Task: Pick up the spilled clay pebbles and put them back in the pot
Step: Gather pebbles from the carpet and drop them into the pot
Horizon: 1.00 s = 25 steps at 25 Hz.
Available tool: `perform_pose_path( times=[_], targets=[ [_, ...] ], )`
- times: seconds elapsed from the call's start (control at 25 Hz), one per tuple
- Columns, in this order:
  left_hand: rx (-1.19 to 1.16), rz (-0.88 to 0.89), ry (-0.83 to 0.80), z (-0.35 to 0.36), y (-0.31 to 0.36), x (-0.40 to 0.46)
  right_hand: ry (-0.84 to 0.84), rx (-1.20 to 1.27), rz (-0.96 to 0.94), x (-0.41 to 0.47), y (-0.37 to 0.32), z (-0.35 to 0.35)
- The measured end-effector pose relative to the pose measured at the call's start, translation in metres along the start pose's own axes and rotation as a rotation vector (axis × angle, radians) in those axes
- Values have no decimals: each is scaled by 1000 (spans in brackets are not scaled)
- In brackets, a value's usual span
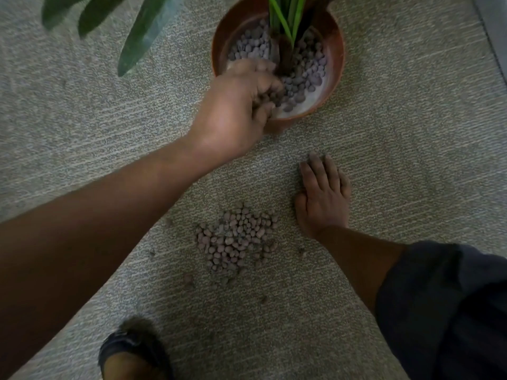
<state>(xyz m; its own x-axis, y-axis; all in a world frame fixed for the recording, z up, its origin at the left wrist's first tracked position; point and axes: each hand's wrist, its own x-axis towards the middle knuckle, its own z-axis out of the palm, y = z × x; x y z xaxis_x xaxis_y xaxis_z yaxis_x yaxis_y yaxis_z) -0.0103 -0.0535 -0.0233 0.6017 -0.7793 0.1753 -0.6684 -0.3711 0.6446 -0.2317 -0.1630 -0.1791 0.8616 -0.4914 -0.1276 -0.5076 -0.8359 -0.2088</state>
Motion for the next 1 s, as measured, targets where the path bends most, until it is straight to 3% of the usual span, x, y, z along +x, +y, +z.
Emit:
perform_pose_path(
  times=[0.12, 0.2, 0.32, 0.44, 0.64, 1.0],
  targets=[
    [108, 221, 134, 17, 3, -32, 0, 3, -4, 0, 0, 0],
    [125, 206, -133, 30, -6, -61, 10, 5, -2, 0, 0, 0],
    [240, -45, -631, 41, -23, -96, 15, 15, 0, 0, -1, 0],
    [356, -121, -794, 50, -30, -111, 14, 21, 3, 1, -2, -1],
    [314, -109, -795, 60, -38, -118, 13, 21, 7, 1, -2, -4],
    [3, -121, -673, 63, -48, -118, 13, 9, 1, 1, -1, -1]
  ],
)
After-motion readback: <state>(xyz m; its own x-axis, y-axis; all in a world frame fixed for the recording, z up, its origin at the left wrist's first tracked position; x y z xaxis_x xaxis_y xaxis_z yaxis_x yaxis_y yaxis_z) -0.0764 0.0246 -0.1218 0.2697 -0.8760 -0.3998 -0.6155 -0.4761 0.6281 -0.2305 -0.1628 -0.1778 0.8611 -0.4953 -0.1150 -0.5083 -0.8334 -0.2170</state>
